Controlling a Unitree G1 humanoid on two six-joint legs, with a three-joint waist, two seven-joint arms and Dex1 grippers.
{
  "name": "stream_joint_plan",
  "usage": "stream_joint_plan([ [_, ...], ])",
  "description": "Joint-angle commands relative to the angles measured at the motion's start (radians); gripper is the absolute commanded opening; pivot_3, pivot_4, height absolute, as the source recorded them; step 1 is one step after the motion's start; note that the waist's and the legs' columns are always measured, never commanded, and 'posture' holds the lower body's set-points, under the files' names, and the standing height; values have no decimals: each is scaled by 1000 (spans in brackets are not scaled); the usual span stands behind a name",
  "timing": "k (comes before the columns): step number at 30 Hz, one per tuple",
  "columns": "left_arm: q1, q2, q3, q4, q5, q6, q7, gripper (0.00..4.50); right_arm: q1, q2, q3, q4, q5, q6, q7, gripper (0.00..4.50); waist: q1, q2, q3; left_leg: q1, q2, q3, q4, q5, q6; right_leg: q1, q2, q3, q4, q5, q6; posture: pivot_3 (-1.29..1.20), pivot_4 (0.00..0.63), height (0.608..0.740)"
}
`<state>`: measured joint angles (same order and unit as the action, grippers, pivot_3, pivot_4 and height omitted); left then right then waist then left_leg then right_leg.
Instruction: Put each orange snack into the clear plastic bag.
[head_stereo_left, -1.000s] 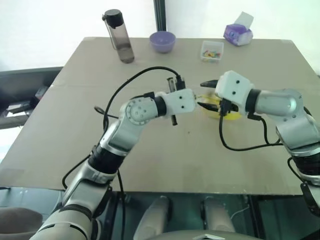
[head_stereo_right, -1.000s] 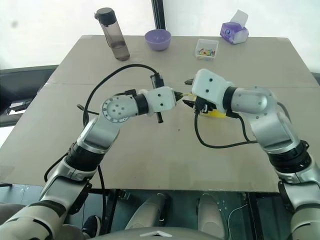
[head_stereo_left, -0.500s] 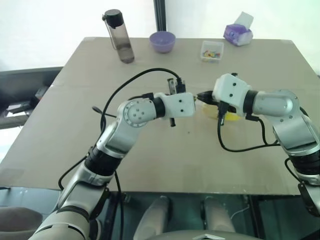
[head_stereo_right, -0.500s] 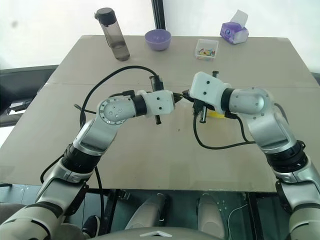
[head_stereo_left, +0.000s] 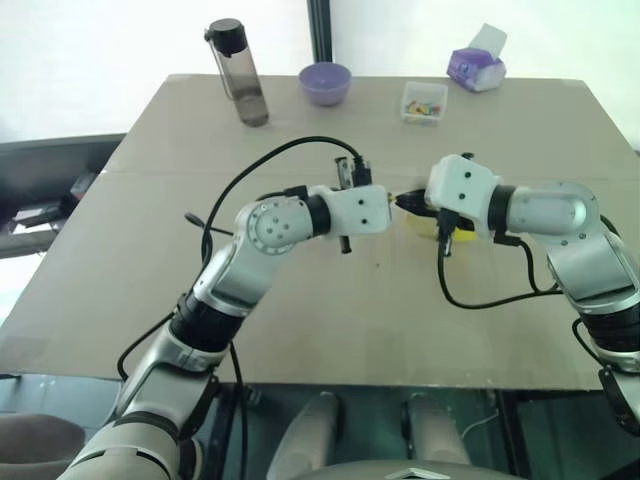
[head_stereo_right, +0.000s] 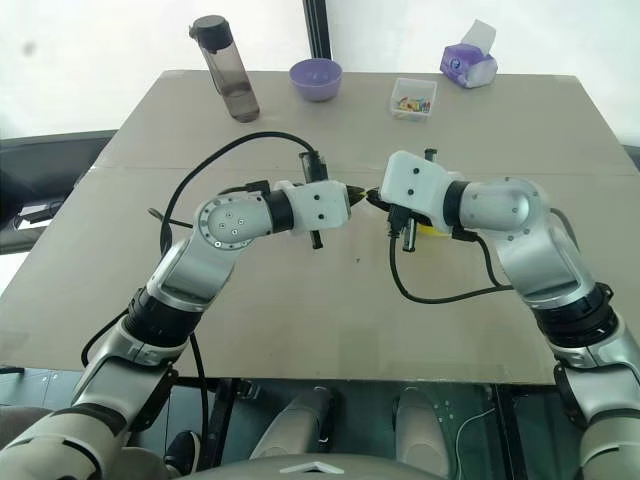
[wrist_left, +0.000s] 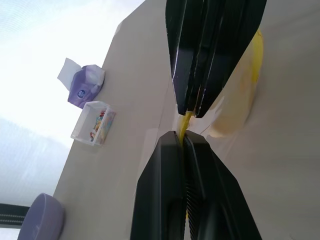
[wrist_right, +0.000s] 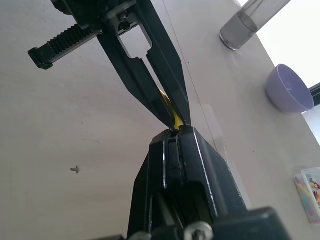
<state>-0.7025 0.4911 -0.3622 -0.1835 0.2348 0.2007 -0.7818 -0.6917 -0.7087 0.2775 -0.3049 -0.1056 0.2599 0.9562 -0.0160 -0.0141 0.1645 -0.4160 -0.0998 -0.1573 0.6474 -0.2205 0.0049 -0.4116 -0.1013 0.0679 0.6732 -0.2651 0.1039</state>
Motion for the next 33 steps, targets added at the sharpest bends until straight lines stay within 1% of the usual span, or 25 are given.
stream_joint_plan([
  [1, -1, 0, 16, -34, 0, -16, 3, 0, 1, -13, -23, -26, -11, 2, -4, 60, 0, 0, 0, 0, 0, 0, 0, 0, 0, 0, 0, 0, 0, 0, 0, 0, 150, 739],
  [6, 1, -1, 17, -33, -2, -17, 3, 0, 6, -20, -25, -30, -6, 11, 3, 60, 0, 0, 0, 0, 0, 0, 0, 0, 0, 0, 0, 0, 0, 0, 0, 0, 150, 739],
  [7, 2, -1, 17, -32, -2, -17, 4, 0, 7, -21, -26, -32, -6, 12, 2, 558, 0, 0, 0, 0, 0, 0, 0, 0, 0, 0, 0, 0, 0, 0, 0, 0, 150, 739],
  [9, 1, -2, 17, -28, -1, -19, 5, 0, 4, -18, -26, -25, -16, 4, -14, 1211, 0, 0, 0, 0, 0, 0, 0, 0, 0, 0, 0, 0, 0, 0, 0, 0, 150, 739],
  [33, 0, -3, 14, -15, 7, -26, 6, 0, -7, -27, -42, -31, -31, 9, -14, 1211, 0, 0, 0, 0, 0, 0, 0, 0, 0, 0, 0, 0, 0, 0, 0, 0, 150, 739],
])
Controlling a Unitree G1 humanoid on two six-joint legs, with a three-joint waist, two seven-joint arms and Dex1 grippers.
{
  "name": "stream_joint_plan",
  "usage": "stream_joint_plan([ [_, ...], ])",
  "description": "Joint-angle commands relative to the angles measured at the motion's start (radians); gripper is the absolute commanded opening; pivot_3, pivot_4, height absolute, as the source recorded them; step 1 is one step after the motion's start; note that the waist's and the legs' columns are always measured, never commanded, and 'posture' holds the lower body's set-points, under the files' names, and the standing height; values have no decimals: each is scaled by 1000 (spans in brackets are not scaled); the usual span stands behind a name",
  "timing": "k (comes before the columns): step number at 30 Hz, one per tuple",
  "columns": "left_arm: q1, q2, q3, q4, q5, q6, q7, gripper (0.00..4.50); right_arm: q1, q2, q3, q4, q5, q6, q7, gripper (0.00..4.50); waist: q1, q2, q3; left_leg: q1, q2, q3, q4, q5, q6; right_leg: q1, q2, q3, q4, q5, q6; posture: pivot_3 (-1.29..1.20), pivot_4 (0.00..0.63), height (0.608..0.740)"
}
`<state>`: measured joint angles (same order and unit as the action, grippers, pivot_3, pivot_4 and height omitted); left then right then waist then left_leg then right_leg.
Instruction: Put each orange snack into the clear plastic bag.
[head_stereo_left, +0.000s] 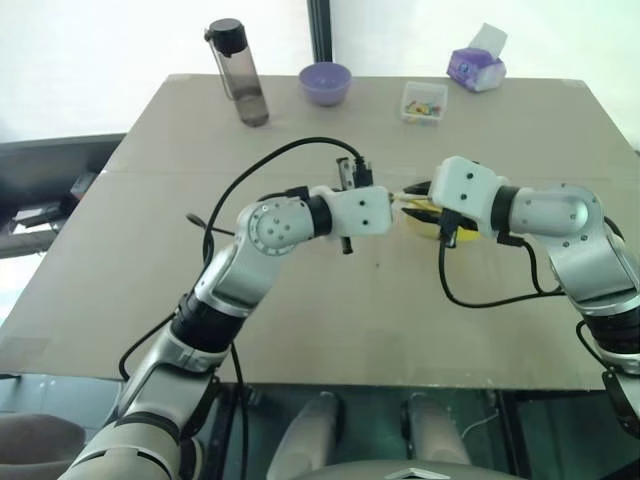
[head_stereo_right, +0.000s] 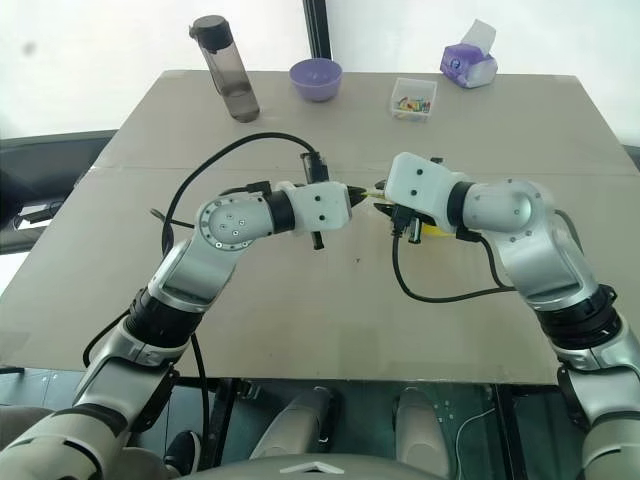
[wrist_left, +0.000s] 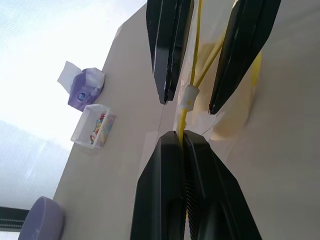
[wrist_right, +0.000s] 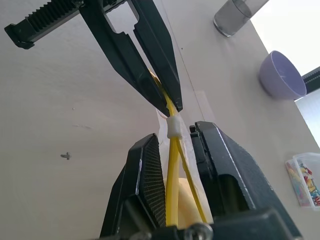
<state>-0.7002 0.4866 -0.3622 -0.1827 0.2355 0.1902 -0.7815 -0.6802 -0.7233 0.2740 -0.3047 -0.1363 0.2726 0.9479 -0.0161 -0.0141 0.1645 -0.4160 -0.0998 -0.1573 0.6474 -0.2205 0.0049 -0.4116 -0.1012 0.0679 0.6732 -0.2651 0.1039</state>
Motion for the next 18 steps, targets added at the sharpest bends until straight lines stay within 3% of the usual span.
stream_joint_plan([
  [1, -3, 1, 14, -15, 6, -15, 6, 0, -18, -14, -40, -33, 0, -3, -5, 1211, 0, 0, 0, 0, 0, 0, 0, 0, 0, 0, 0, 0, 0, 0, 0, 0, 150, 739],
  [16, -7, -4, 14, -11, 3, -8, 3, 0, -2, -28, -46, -83, 22, 37, 9, 1211, 0, 0, 0, 0, 0, 0, 0, 0, 0, 0, 0, 0, 0, 0, 0, 0, 150, 739],
  [18, -9, -7, 15, -12, 1, -5, 3, 0, 0, -28, -44, -87, 25, 38, 10, 433, 0, 0, 0, 0, 0, 0, 0, 0, 0, 0, 0, 0, 0, 0, 0, 0, 150, 739],
])
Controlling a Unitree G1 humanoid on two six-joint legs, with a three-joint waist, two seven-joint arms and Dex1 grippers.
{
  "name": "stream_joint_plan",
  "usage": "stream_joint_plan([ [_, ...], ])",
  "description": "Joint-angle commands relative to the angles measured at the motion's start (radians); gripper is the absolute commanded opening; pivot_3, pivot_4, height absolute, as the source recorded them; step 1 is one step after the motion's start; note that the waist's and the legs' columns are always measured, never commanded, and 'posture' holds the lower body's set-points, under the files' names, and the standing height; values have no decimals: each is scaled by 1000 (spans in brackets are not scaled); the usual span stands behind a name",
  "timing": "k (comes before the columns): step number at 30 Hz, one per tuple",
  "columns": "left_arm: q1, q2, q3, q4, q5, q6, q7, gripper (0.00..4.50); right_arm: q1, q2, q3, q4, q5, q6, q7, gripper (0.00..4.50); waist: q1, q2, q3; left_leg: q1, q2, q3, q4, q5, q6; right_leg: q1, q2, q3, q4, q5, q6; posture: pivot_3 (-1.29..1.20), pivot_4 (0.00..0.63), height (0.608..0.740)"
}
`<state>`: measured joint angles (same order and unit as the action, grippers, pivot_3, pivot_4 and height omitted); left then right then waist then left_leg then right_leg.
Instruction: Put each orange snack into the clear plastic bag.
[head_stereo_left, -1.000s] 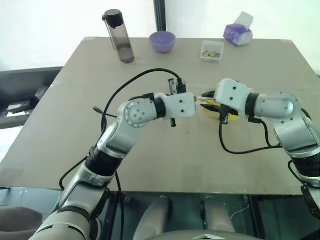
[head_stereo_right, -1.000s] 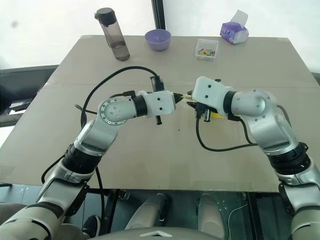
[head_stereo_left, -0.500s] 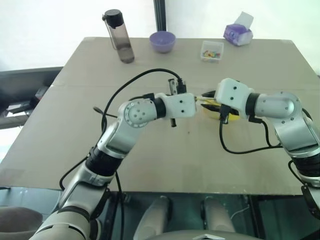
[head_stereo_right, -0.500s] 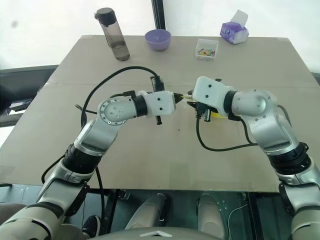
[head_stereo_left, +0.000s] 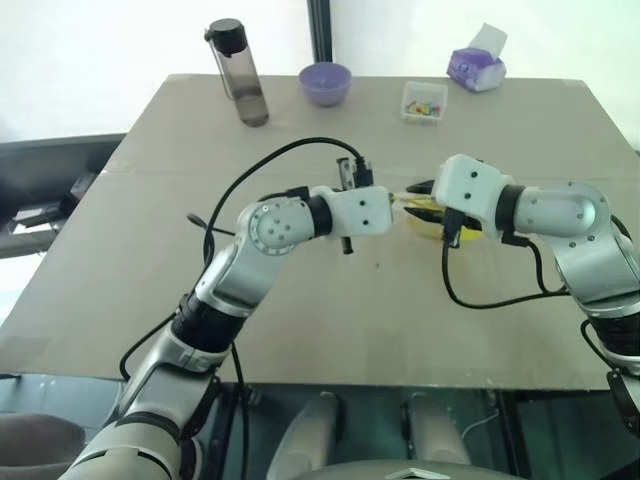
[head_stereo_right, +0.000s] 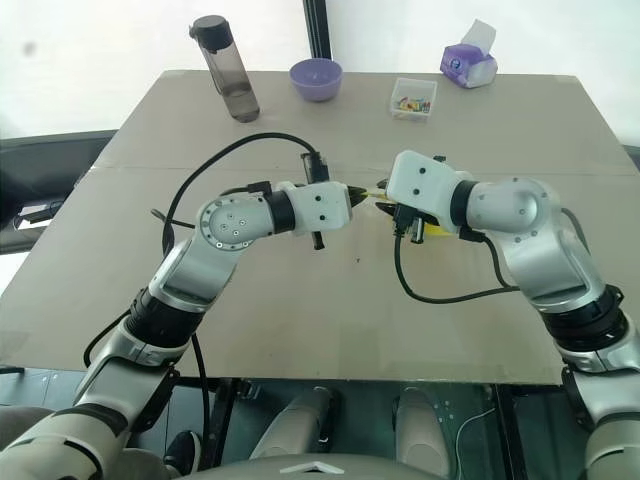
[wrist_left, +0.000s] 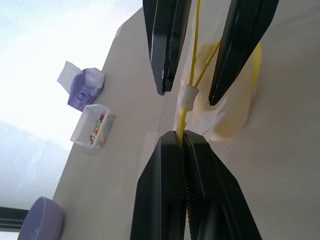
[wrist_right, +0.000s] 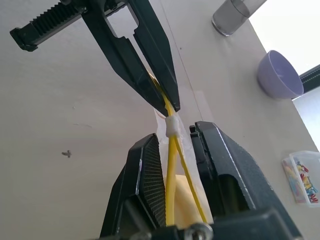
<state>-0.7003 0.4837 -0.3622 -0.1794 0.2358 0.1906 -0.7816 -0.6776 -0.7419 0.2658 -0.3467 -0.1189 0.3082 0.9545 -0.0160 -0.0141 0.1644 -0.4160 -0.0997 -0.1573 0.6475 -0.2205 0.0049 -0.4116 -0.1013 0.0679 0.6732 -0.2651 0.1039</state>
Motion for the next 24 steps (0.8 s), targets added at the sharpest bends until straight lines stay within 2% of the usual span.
stream_joint_plan([
  [1, -9, -4, 14, -15, 0, -6, 3, 0, -3, -10, -35, -46, 9, 3, 3, 57, 0, 0, 0, 0, 0, 0, 0, 0, 0, 0, 0, 0, 0, 0, 0, 0, 150, 739],
  [15, 4, 4, 18, -15, 3, -9, 3, 0, 1, -31, -39, -28, -6, -2, -6, 57, 0, 0, 0, 0, 0, 0, 0, 0, 0, 0, 0, 0, 0, 0, 0, 0, 150, 739],
  [24, 13, 74, 62, 49, 16, -48, 15, 0, 70, -130, -130, -28, 21, 8, 0, 57, 2, 0, 0, 0, 0, 0, 0, 0, 0, 0, 0, 0, 0, 0, 0, 0, 150, 739],
])
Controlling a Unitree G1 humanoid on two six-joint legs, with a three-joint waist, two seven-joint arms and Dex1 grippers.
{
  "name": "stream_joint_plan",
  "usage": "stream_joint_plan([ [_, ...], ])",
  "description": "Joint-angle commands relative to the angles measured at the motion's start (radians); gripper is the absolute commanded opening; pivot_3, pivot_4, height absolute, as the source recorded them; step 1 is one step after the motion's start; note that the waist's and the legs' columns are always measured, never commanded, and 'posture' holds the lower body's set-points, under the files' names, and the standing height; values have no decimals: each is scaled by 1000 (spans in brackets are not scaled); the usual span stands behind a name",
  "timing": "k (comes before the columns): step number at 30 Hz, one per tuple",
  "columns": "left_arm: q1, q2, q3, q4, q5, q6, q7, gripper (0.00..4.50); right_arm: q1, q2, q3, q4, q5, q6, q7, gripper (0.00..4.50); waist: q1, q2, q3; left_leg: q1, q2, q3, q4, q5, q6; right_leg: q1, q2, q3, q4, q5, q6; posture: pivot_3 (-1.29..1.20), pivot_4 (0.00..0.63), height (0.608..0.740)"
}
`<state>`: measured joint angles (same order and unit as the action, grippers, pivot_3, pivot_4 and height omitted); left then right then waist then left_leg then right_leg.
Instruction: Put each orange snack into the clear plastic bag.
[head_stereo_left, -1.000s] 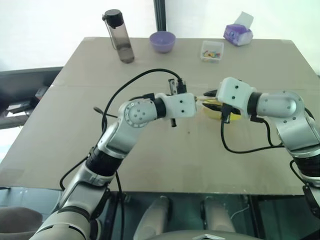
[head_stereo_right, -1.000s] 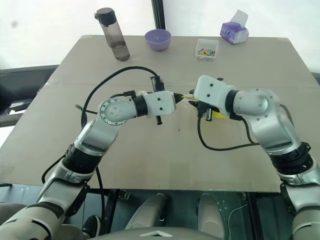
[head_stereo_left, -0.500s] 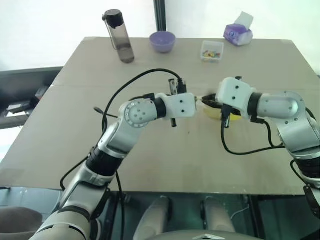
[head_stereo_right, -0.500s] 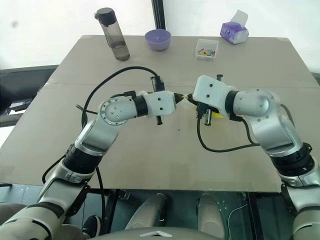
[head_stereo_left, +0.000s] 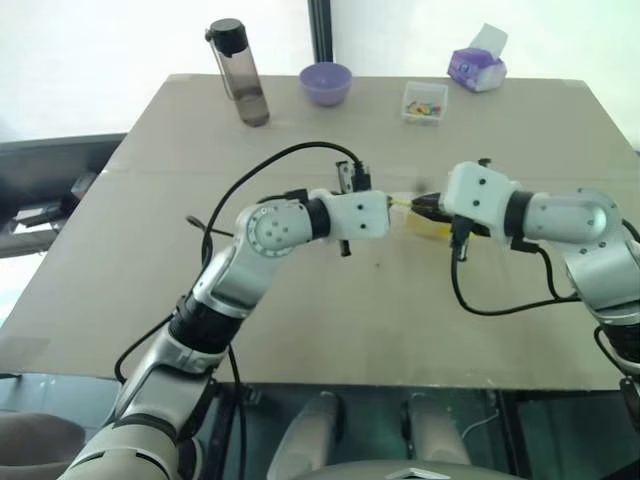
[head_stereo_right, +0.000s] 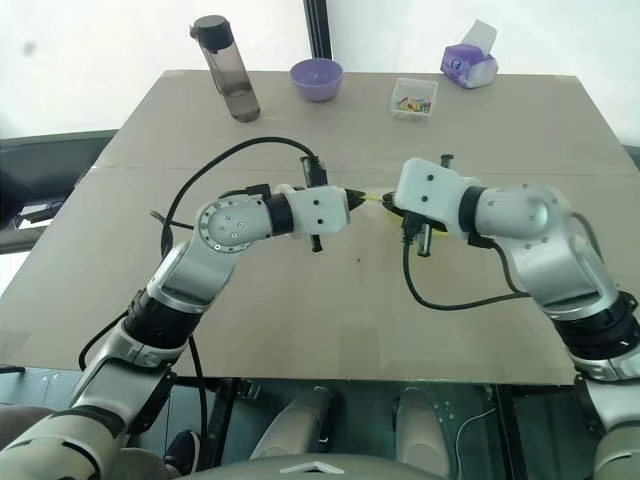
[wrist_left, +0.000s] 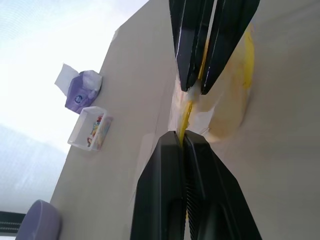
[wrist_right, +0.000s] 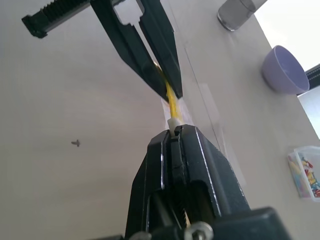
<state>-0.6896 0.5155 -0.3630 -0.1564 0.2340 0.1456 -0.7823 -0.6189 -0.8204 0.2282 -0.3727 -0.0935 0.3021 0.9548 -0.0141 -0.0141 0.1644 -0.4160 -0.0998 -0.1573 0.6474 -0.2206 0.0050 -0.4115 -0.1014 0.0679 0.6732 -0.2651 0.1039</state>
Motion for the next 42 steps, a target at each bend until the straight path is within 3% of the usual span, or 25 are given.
stream_joint_plan([
  [1, 2, 48, 64, 33, 17, -8, 17, 0, 18, -62, -104, -1, -2, 18, -3, 57, -1, 0, 0, 0, 0, 0, 0, 0, 0, 0, 0, 0, 0, 0, 0, 0, 150, 739],
  [12, -3, 64, 66, 55, 7, -28, 29, 0, 124, -196, -230, 38, -2, 17, -31, 57, -1, 0, 0, 0, 0, 0, 0, 0, 0, 0, 0, 0, 0, 0, 0, 0, 150, 739],
  [29, -5, 57, 65, 67, 4, -38, 36, 0, 197, -298, -328, 92, 5, -6, -53, 57, 0, 0, 0, 0, 0, 1, 0, 0, 0, 0, 0, 0, 0, 0, 0, 0, 150, 739],
  [38, -55, 12, 61, 127, 35, -26, 109, 0, 102, -244, -253, 128, -17, -56, -102, 57, 0, 0, 0, 0, 0, 1, 0, 0, 0, 0, 0, 0, 0, 0, 0, 0, 150, 739],
  [42, -201, -52, 84, 278, 71, -86, 259, 0, -89, -129, -197, 253, -81, -131, -231, 57, -2, -1, 1, 0, 0, 3, 1, 0, 0, 1, 0, 0, 0, 0, 0, 0, 150, 739],
])
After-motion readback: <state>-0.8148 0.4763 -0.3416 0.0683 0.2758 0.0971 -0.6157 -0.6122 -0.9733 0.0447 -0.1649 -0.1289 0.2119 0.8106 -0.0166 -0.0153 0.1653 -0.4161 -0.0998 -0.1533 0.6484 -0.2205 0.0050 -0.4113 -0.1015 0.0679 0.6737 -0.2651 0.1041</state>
